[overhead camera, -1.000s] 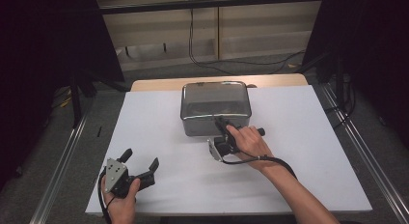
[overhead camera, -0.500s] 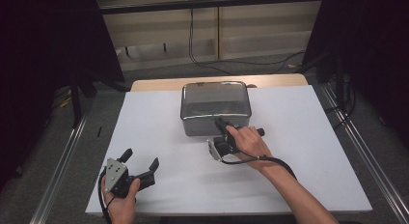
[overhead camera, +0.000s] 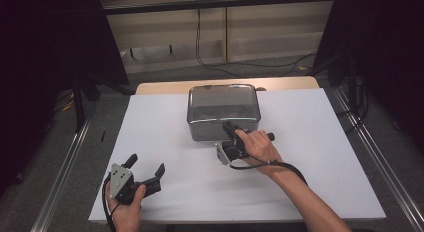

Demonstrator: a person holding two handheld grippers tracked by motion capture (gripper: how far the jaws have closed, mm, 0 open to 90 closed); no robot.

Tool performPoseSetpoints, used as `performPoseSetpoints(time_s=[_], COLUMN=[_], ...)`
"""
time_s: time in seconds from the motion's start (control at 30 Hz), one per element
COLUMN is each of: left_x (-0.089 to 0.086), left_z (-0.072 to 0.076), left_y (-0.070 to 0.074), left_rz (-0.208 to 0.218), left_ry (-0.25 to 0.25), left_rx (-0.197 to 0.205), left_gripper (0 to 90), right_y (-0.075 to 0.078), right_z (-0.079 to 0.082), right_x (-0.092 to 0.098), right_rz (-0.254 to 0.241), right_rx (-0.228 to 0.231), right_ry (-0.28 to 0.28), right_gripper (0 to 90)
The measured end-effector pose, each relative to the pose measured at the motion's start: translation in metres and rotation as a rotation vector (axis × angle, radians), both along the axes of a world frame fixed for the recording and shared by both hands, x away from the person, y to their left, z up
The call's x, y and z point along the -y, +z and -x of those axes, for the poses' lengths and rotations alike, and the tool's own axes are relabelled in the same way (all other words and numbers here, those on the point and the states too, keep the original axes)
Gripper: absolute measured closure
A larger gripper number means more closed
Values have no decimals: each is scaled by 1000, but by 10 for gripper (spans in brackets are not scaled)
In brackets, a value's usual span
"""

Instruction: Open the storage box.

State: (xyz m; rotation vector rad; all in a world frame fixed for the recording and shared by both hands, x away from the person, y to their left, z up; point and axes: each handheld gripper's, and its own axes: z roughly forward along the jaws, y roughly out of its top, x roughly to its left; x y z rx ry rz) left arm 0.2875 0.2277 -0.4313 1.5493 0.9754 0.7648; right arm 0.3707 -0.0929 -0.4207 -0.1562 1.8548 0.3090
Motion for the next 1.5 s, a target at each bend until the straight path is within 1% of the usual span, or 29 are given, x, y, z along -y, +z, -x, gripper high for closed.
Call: performPoseSetpoints(time_s=[0.13, 0.2, 0.33, 0.37, 0.5, 0.57, 0.63, 0.67, 0.8, 0.87, 0.93, 1.0, 1.03, 1.07, 1.1, 1.13, 1.17, 1.27, 1.4, 1.43, 1.5], left_x=[1, 0, -1, -2, -1, -1, -1, -1, -1, -1, 0, 1, 1, 1, 1, 2, 0, 1, 4, 6, 8], left_z=[0, 0, -1, -2, -3, -4, -5, -5, -6, -7, -9, -11, -14, -14, -15, -15, -18, -20, -29, -30, -35], left_y=[1, 1, 0, 1, 1, 1, 2, 1, 2, 2, 3, 3, 4, 4, 4, 4, 6, 8, 12, 13, 14], left_rz=[-6, -1, 1, 6, 3, 8, 0, 4, 0, 4, 9, 3, 3, 3, 11, 33, 42, 38, 24, 22, 8], left_ry=[7, 11, 10, -7, -15, -30, -31, -32, -38, -32, -41, -42, -70, -70, -83, -91, -102, -107, -133, -131, -130], left_rx=[2, 6, -2, -6, -11, -11, -16, -17, -20, -15, -18, -19, -30, -30, -35, -45, -52, -47, -52, -43, -42], left_gripper=[33, 33, 33, 34, 45, 46, 48, 48, 47, 48, 52, 52, 54, 56, 56, 56, 58, 58, 55, 55, 53], right_y=[0, 1, 2, 2, 3, 4, 5, 6, 8, 9, 10, 10, 12, 12, 13, 13, 13, 13, 14, 15, 16], right_z=[0, 0, 0, 1, 2, 2, 3, 3, 3, 3, 3, 3, 2, 2, 2, 2, 2, 2, 2, 2, 1], right_x=[0, 0, 0, 0, 0, 0, 0, 0, 1, 1, 1, 2, 2, 2, 3, 3, 3, 3, 4, 3, 3], right_rz=[-2, -5, -10, -20, -19, -20, -24, -27, -34, -33, -34, -38, -53, -53, -55, -55, -55, -58, -57, -57, -57], right_rx=[-1, -2, 2, 1, 1, 4, 15, 19, 22, 22, 29, 34, 36, 36, 38, 38, 42, 38, 42, 43, 45], right_ry=[-6, -5, -7, -3, 3, 2, 1, 2, 3, 1, 5, 2, 4, 4, 3, 3, 8, 4, 7, 7, 7], right_gripper=[796, 796, 800, 804, 815, 816, 819, 820, 821, 821, 822, 822, 820, 820, 821, 821, 821, 820, 821, 821, 822])
